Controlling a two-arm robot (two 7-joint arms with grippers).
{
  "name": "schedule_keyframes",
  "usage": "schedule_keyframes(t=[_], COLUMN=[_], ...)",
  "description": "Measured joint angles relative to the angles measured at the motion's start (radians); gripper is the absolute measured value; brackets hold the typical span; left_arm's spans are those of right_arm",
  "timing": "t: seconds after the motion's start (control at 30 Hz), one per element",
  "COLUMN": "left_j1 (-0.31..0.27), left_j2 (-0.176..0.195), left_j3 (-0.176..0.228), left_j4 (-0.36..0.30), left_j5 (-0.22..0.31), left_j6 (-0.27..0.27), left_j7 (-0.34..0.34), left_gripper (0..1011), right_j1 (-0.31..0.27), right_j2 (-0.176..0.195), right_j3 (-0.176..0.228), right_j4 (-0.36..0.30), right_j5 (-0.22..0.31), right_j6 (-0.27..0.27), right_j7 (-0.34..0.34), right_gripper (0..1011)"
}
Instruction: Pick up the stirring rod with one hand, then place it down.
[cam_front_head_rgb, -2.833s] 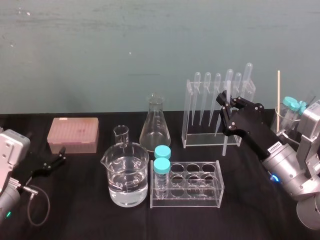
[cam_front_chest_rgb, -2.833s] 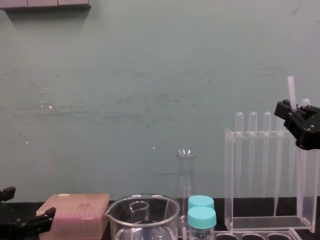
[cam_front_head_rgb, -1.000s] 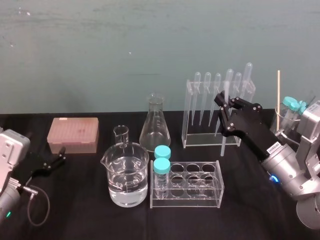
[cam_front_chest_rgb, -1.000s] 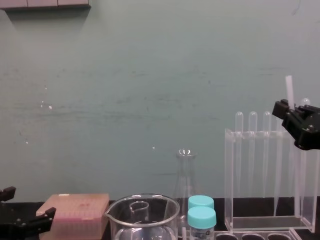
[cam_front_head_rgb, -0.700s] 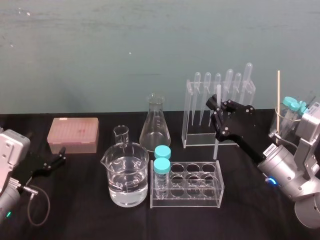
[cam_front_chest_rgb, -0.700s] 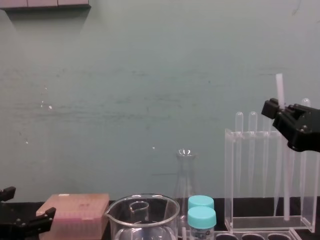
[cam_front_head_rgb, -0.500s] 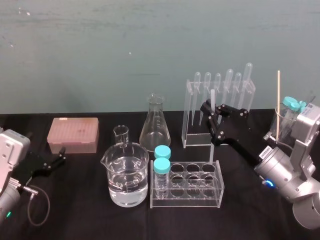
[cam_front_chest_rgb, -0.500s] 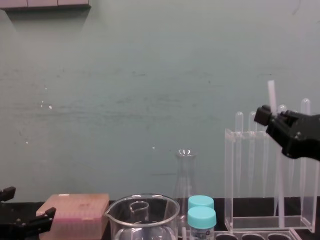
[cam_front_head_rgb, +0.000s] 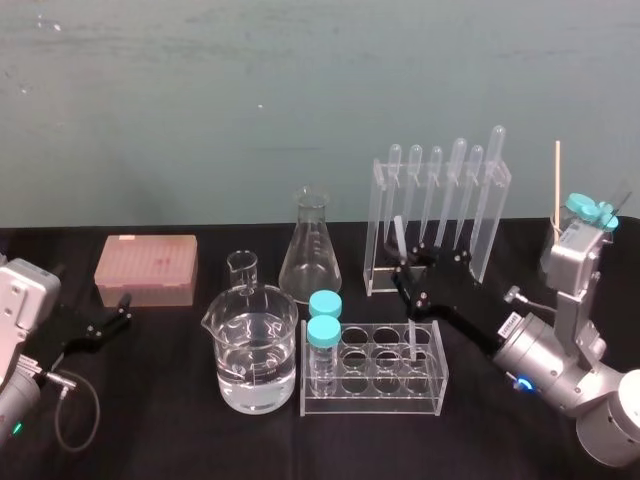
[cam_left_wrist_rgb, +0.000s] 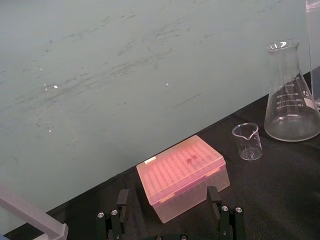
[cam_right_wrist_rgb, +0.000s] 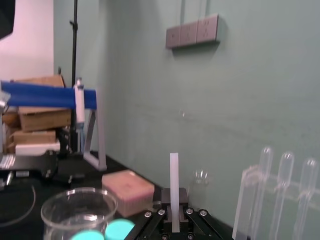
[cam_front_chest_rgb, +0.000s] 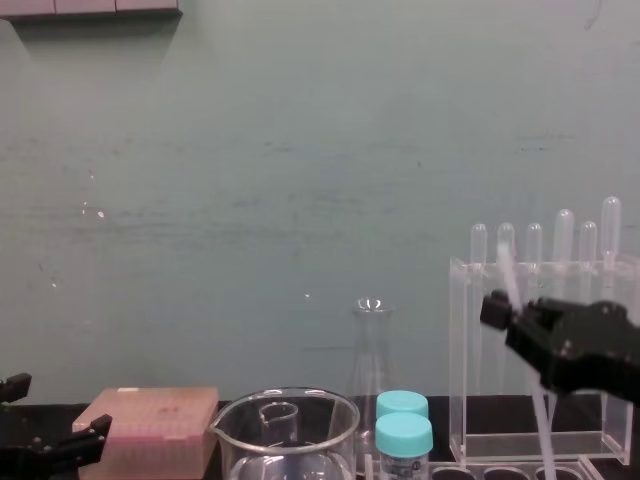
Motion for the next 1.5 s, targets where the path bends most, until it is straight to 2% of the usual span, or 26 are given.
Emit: schedule_keyframes(t=[0.27,0.93,1.2,1.23,1.33,1.4,1.43,1.47,1.5], left_j1=[0.000,0.000,0.000,0.000,0.000,0.000,0.000,0.000,0.000], left_j2=[0.000,0.000,0.000,0.000,0.000,0.000,0.000,0.000,0.000], left_j3=[0.000,0.000,0.000,0.000,0.000,0.000,0.000,0.000,0.000], left_j4=[0.000,0.000,0.000,0.000,0.000,0.000,0.000,0.000,0.000], left_j5=[0.000,0.000,0.000,0.000,0.000,0.000,0.000,0.000,0.000], left_j6=[0.000,0.000,0.000,0.000,0.000,0.000,0.000,0.000,0.000], left_j7=[0.000,0.000,0.000,0.000,0.000,0.000,0.000,0.000,0.000], left_gripper=[1000,1000,1000,1000,1000,1000,1000,1000,1000], right_j1=[0.023,0.025,0.024,0.024,0.024,0.024,0.024,0.024,0.024], right_j2=[0.002,0.004,0.004,0.003,0.004,0.004,0.004,0.003,0.003], right_j3=[-0.030,-0.033,-0.033,-0.032,-0.032,-0.032,-0.032,-0.032,-0.032], right_j4=[0.057,0.061,0.060,0.060,0.060,0.059,0.059,0.059,0.059], right_j5=[-0.040,-0.048,-0.047,-0.047,-0.047,-0.047,-0.047,-0.047,-0.047], right_j6=[0.027,0.037,0.035,0.035,0.035,0.035,0.035,0.034,0.034], right_j7=[0.013,0.010,0.009,0.009,0.009,0.009,0.009,0.009,0.009], right_gripper=[67,86,311,372,427,531,531,593,613])
